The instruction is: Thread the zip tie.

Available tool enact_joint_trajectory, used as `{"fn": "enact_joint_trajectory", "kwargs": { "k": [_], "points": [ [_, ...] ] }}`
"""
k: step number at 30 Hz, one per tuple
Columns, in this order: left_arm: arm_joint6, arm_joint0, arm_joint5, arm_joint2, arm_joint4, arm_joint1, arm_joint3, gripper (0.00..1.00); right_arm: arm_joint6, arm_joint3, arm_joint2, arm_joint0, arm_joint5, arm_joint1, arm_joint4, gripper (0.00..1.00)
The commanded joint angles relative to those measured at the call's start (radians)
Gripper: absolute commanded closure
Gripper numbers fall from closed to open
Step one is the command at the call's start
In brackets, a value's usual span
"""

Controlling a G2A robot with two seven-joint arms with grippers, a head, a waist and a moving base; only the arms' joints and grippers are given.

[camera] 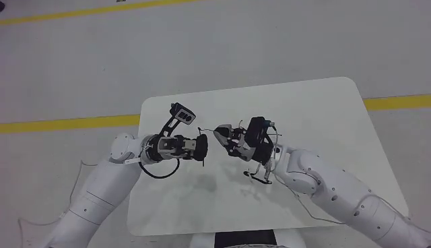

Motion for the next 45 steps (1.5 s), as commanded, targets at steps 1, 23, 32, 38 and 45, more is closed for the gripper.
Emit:
{"fn": "enact_joint_trajectory", "kwargs": {
  "k": [1,23,32,38,45],
  "points": [
    [0.0,0.0,0.0,0.0,0.0,0.0,0.0,1.0,-0.005,0.004,0.013,-0.006,0.001,0.0,-0.001,0.0],
    [0.073,-0.088,0.057,-0.006,0.195,-0.014,-0.004,1.0,0.056,-0.01,0.076,-0.063,0.121,-0.001,0.013,0.0],
    [0.017,-0.053,-0.003,-0.091,0.206,-0.012,-0.066,1.0,0.056,-0.01,0.076,-0.063,0.121,-0.001,0.013,0.0],
    [0.008,-0.046,-0.003,-0.112,0.211,-0.016,-0.077,1.0,0.056,-0.01,0.076,-0.063,0.121,-0.001,0.013,0.0],
    [0.015,-0.044,0.0,-0.106,0.219,-0.017,-0.093,1.0,0.056,-0.01,0.076,-0.063,0.121,-0.001,0.013,0.0]
  ]
}}
